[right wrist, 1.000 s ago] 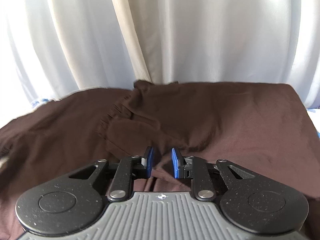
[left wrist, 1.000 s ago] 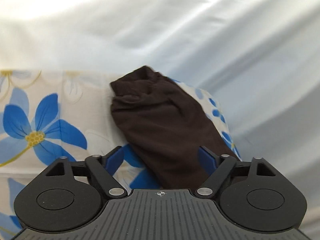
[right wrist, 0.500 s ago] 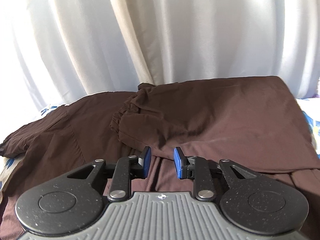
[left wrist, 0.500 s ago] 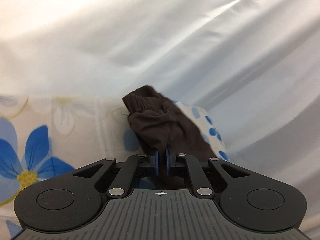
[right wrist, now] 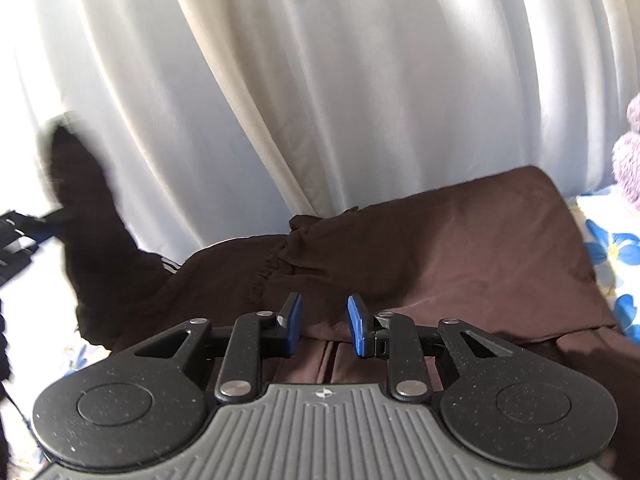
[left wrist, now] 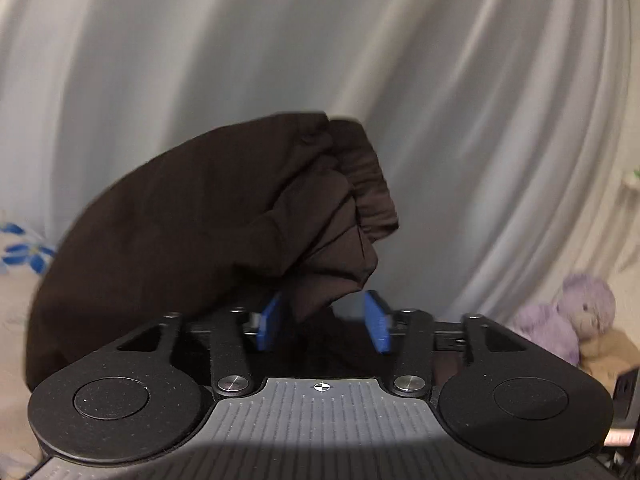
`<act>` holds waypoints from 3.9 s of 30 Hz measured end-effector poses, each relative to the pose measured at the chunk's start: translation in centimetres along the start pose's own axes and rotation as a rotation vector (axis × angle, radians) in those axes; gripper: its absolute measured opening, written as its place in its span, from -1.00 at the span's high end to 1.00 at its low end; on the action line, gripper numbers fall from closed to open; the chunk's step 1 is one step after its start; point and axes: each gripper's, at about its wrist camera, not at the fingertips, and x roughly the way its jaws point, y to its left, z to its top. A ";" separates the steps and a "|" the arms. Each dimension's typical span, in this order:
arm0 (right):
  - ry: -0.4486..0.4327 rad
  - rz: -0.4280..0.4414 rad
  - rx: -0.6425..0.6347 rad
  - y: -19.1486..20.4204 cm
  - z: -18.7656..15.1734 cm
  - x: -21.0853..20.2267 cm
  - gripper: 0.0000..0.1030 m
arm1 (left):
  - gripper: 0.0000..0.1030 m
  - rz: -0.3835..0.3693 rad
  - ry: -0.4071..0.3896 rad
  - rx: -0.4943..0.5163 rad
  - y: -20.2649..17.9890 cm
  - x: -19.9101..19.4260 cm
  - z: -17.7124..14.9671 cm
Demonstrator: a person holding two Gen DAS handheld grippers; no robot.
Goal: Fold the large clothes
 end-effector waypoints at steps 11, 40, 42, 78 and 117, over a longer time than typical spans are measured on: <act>0.146 0.191 0.324 -2.6 0.5 7.9 -0.11 | -0.21 0.437 0.195 -0.128 5.7 2.9 -6.1; -0.038 -0.161 0.217 -3.7 2.7 4.0 0.02 | -0.49 0.334 0.177 -0.062 2.6 -0.9 -3.1; -0.041 -0.117 0.175 -2.7 3.5 4.2 0.04 | -0.50 0.343 0.150 -0.040 2.2 0.5 -2.6; 0.177 0.021 0.642 -7.5 -2.1 8.5 0.65 | -1.00 0.341 0.254 0.026 1.9 7.7 -8.1; 0.339 -0.112 0.407 -18.2 -15.1 -26.5 0.17 | -0.32 0.448 0.556 -0.212 6.8 -22.8 -14.4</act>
